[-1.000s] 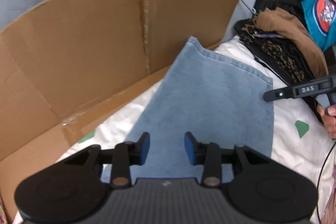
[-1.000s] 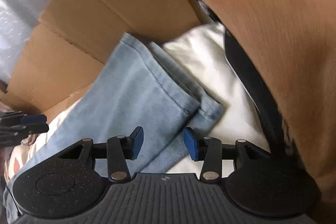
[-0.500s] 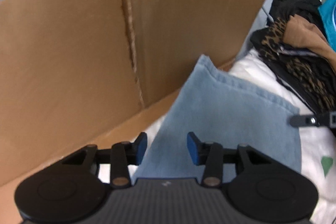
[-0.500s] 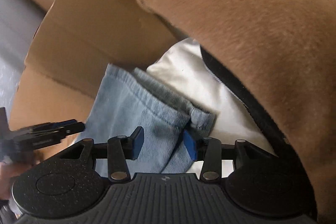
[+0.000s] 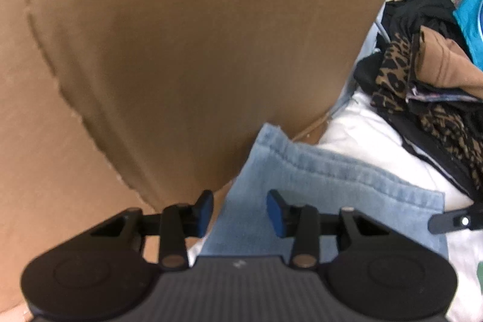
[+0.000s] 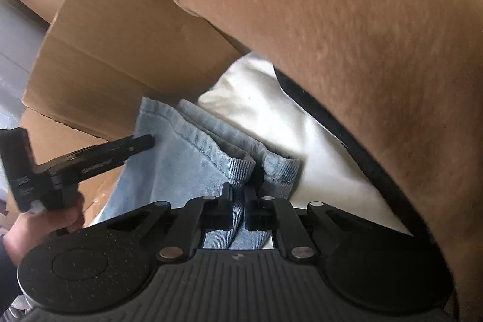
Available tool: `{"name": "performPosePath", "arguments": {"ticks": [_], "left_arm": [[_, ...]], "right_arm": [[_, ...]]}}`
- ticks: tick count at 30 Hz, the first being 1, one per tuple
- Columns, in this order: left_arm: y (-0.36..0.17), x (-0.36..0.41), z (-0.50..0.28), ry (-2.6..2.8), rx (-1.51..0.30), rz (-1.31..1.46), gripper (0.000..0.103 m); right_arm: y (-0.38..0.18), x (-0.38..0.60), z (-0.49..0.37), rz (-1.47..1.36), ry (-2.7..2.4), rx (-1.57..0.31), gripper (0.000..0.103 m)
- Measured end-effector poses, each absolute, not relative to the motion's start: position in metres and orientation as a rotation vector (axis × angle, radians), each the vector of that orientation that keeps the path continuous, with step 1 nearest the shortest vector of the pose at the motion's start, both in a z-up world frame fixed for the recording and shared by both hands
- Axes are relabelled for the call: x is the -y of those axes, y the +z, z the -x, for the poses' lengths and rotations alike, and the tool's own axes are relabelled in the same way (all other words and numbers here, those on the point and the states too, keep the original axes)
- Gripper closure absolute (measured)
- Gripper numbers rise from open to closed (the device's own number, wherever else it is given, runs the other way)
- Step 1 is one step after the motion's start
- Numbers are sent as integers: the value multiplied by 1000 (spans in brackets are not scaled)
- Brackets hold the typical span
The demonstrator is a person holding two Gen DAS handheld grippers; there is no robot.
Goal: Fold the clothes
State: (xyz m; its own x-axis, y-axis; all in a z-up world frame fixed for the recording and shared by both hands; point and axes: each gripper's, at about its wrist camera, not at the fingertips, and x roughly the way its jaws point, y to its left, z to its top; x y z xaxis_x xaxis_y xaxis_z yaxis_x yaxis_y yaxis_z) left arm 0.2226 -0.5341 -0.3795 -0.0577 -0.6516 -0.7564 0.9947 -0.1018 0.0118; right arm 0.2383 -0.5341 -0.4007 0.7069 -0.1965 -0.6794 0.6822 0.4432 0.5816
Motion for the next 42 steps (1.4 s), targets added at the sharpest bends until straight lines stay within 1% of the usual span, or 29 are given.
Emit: {"name": "performPosePath", "arguments": {"ticks": [2,3,4,7,17,25,31,34,35,37,38,41,42], "left_arm": [[-381,537,-222,-1562,-624,-708,79],[-381,538,-221,-1565,-619,-706,92],[-383,538,-221,-1565,-611,-708,96],[-382,535,-218,-1572,-569,-702,101],[-376,545,-206,-1597,-513,-676,102],[-383,556,-196,-1607,-520,-683,102],[-397,561,-195,-1588,-543,-694,102],[-405,567,-194,-1566,-580,-711,101],[-405,569,-192,-1557,-579,-719,101],[-404,571,-188,-1544,-573,-741,102],[-403,571,-186,-1542,-569,-751,102],[-399,565,-183,-1540,-567,-770,94],[-397,561,-181,-1543,-570,-770,85]], "right_arm": [[-394,532,-234,-937,-578,-574,100],[-391,531,-232,-923,-577,-574,101],[-388,529,-231,-911,-577,-575,101],[-380,528,-228,-884,-575,-571,102],[-368,527,-219,-846,-594,-592,102],[-362,521,-210,-809,-623,-600,102],[-377,525,-218,-802,-632,-644,102],[-389,526,-224,-786,-649,-698,99],[-390,524,-225,-772,-657,-709,94],[-386,523,-223,-777,-657,-712,92],[-383,523,-222,-780,-656,-713,88],[-376,520,-215,-787,-653,-708,86],[-373,519,-211,-788,-651,-701,84]]}}
